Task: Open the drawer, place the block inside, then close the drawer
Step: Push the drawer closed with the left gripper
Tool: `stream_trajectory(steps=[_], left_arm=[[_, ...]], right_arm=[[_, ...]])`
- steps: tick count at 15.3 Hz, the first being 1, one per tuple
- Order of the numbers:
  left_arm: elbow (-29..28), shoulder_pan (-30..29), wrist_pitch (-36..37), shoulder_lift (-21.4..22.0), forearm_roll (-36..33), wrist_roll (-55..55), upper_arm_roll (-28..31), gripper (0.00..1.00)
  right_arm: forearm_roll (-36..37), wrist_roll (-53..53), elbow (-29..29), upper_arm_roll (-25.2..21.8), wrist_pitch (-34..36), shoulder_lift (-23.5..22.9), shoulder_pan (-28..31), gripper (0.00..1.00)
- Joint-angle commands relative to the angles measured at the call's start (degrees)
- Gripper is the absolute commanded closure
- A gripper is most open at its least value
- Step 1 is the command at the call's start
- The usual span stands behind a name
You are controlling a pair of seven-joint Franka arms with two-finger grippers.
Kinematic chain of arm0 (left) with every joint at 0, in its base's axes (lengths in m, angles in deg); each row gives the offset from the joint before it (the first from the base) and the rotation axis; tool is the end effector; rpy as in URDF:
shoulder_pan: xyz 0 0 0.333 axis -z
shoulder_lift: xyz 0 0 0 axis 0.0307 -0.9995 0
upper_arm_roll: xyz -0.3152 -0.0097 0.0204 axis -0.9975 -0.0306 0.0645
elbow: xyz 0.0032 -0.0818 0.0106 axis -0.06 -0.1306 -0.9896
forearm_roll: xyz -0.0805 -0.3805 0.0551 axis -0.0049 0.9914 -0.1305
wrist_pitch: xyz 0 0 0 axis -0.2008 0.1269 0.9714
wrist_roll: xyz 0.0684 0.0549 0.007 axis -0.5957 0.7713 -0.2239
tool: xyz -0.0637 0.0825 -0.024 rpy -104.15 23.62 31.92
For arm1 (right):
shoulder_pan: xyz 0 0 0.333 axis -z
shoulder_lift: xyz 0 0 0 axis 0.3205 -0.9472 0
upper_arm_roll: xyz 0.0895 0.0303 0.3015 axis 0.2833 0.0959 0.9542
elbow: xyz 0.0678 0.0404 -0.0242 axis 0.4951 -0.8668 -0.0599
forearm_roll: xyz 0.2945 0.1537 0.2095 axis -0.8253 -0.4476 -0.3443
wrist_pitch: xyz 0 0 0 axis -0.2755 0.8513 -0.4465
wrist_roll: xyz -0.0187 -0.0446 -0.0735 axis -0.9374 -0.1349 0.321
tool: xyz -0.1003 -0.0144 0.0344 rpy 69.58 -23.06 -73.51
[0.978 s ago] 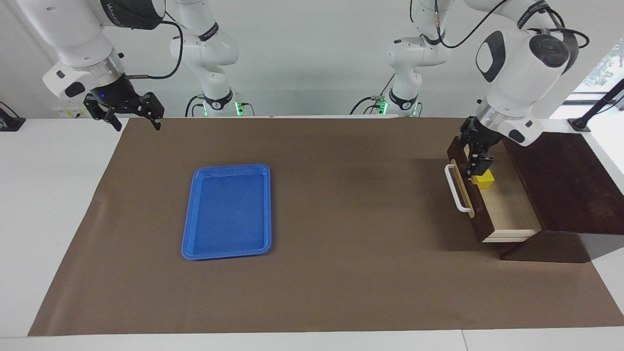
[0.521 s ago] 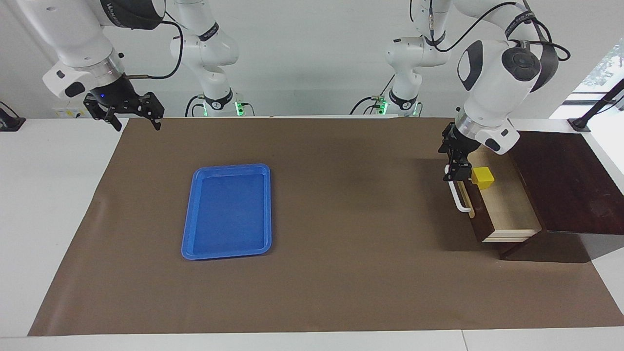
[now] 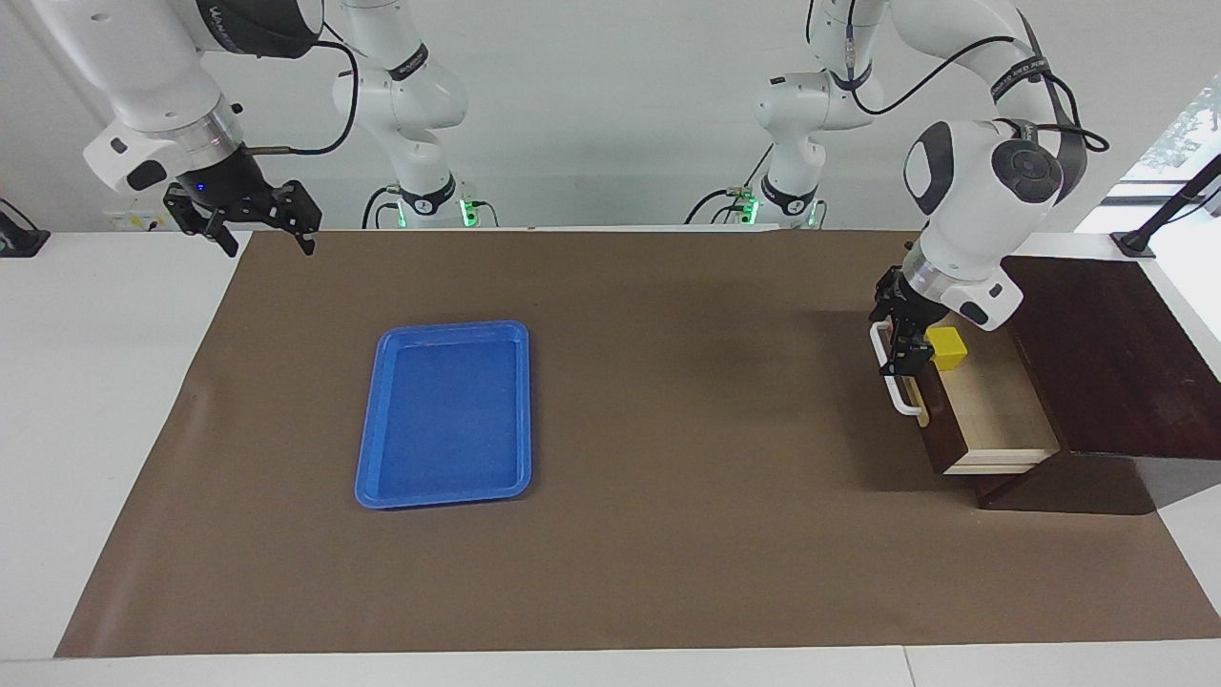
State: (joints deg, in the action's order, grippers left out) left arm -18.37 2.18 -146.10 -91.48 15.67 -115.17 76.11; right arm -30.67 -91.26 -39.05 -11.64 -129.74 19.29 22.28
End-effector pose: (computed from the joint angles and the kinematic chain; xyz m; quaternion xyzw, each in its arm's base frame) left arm 0.5769 -0.0691 0.4649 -0.7683 -0.6396 0.0234 0.0095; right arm 0.5353 -0.0371 0.6220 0.9993 0.0108 -0.0342 0.0095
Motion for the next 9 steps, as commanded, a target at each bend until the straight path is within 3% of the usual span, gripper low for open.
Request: stream_trajectory(steps=[1, 9], left_arm=[[-2.6, -1.9, -2.2, 1.7, -0.1, 3.0, -0.1, 0.00], [-3.9, -8.1, -4.6, 1.9, -0.3, 10.3, -0.1, 0.00]], right_arm=[[0.5, 0.3, 0.5, 0.6, 1.0, -0.1, 0.7, 0.00], [0.5, 0.2, 0.5, 0.6, 1.0, -0.1, 0.7, 0.00]])
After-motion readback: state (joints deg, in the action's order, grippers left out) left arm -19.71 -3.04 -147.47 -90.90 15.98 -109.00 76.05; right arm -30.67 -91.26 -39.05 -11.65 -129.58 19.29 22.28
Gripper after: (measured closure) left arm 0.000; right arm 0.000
